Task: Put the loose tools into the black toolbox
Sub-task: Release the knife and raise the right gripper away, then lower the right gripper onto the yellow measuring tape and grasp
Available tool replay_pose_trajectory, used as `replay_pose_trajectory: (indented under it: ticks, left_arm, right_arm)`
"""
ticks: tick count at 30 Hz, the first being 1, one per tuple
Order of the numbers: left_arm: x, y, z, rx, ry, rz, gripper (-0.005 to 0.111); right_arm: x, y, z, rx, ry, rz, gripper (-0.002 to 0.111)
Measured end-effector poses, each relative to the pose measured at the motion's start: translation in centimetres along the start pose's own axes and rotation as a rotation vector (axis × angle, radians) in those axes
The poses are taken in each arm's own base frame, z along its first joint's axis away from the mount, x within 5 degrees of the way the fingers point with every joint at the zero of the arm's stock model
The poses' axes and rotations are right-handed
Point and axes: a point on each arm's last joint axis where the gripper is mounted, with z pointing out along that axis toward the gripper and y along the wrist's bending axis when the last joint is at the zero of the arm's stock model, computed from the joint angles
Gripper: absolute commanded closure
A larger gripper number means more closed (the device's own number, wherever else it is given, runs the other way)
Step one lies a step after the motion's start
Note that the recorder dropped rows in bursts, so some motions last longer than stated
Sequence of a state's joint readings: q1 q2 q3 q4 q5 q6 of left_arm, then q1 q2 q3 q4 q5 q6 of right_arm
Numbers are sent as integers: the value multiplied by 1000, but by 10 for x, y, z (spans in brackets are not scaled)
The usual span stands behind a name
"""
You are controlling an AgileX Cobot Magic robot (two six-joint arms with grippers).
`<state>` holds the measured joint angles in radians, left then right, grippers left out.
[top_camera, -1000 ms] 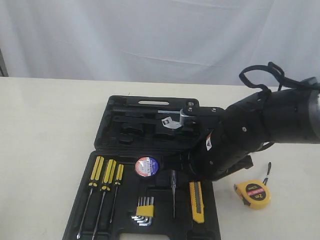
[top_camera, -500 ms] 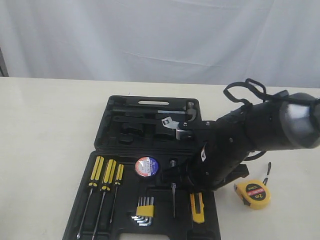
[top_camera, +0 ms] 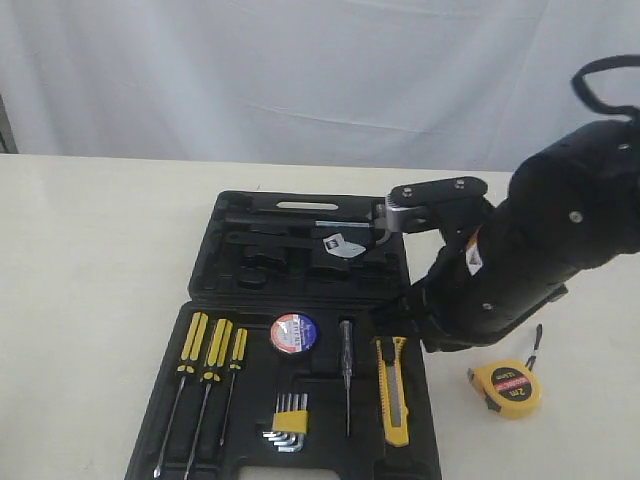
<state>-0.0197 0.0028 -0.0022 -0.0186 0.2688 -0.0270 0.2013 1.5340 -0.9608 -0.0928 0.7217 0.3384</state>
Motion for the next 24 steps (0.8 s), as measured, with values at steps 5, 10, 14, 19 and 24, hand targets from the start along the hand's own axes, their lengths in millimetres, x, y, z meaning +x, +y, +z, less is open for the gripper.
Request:
replay_pose_trajectory:
  ticks: [5, 10, 14, 19, 24]
  left_arm:
    - [0, 0, 0, 0, 0, 0, 107]
    - [0, 0, 0, 0, 0, 0, 107]
    - [0, 0, 0, 0, 0, 0, 107]
    - [0, 0, 0, 0, 0, -2, 107]
    - [0, 0, 0, 0, 0, -2, 107]
  right_arm:
    - [6, -23, -29, 38, 17, 37, 108]
    - [34, -56, -29, 85, 106, 90, 108]
    - [50, -74, -14, 15, 149, 144, 108]
    - [50, -96, -15, -22, 123, 184, 108]
    - [50, -98, -15, -18, 126, 134, 86]
